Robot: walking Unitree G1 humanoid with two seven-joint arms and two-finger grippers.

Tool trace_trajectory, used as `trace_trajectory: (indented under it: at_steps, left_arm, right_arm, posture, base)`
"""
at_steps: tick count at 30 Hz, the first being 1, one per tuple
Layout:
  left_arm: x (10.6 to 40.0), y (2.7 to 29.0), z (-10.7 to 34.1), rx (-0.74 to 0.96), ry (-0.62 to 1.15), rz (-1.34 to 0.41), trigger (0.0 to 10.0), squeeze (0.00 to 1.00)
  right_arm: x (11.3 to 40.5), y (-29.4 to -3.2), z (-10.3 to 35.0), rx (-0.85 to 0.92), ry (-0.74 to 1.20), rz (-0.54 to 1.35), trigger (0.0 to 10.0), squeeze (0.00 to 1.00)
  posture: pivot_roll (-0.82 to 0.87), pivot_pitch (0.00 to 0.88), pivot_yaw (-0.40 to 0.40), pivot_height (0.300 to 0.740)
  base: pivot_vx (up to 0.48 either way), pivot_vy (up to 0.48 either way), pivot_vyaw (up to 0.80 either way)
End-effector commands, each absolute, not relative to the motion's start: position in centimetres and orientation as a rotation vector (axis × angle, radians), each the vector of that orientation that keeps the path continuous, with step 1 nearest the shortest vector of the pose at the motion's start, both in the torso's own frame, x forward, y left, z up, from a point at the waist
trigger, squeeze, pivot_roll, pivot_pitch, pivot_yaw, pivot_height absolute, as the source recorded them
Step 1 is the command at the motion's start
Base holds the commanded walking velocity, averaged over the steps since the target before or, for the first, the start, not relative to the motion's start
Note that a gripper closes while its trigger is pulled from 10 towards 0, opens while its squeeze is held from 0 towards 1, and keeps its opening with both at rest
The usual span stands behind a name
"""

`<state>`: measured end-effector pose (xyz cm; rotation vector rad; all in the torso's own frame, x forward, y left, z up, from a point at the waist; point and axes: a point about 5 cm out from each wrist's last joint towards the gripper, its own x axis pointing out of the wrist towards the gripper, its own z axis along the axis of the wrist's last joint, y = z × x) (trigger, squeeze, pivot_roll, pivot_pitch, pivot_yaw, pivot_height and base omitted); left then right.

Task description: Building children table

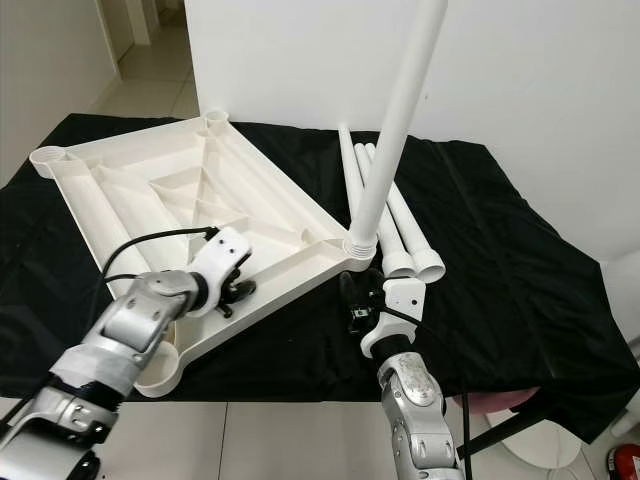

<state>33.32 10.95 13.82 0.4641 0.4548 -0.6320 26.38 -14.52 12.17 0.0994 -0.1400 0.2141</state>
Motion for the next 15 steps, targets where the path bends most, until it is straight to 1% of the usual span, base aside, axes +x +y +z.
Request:
trace_trajectory:
  at_steps: [1,4,8,9,11,12,13,14,15]
  left_arm:
    - [33.0,12.2,12.5,0.488,0.533,-0.603,10.0,0.00]
    - [32.7,14.1,11.9,0.531,0.582,-0.595,10.0,0.00]
    - [32.6,14.6,11.9,0.550,0.584,-0.593,10.0,0.00]
    - [32.7,14.6,12.1,0.549,0.580,-0.587,1.9,0.00]
    - [32.7,14.6,12.2,0.546,0.573,-0.577,1.8,0.00]
    - [32.8,14.7,12.3,0.535,0.569,-0.566,2.5,0.00]
    - [32.8,14.7,12.4,0.541,0.566,-0.571,0.0,0.00]
    - [32.8,14.7,12.4,0.541,0.566,-0.571,0.0,0.00]
    - [32.8,14.8,12.5,0.548,0.566,-0.574,0.6,0.00]
  right_arm:
    - [26.2,-14.7,12.1,0.090,-0.132,0.212,10.0,0.00]
    - [26.3,-14.6,12.1,0.090,-0.130,0.218,10.0,0.00]
    - [26.4,-14.6,12.1,0.089,-0.129,0.220,10.0,0.00]
    - [26.4,-14.6,12.0,0.089,-0.129,0.221,10.0,0.00]
    - [26.5,-14.6,12.0,0.089,-0.129,0.222,10.0,0.00]
    - [26.4,-14.6,12.0,0.089,-0.129,0.223,10.0,0.00]
    - [26.4,-14.5,12.0,0.089,-0.129,0.223,10.0,0.00]
    - [26.4,-14.5,12.0,0.089,-0.129,0.223,10.0,0.00]
    - [26.4,-14.5,12.0,0.089,-0.128,0.224,10.0,0.00]
  posture:
    - [-0.01,0.000,-0.056,0.740]
    - [-0.01,0.000,-0.060,0.740]
    - [-0.01,0.000,-0.060,0.740]
    - [-0.01,0.000,-0.061,0.740]
    - [-0.01,0.000,-0.061,0.740]
    - [0.00,0.000,-0.062,0.740]
    - [0.00,0.000,-0.062,0.740]
    - [0.00,0.000,-0.062,0.740]
    - [0.00,0.000,-0.062,0.740]
  base:
    - [0.000,0.000,0.00]
    - [0.000,0.000,0.00]
    - [0.000,0.000,0.00]
    - [0.000,0.000,0.00]
    - [0.000,0.000,0.00]
    - [0.000,0.000,0.00]
    - [0.000,0.000,0.00]
    - [0.000,0.000,0.00]
    - [0.000,0.000,0.00]
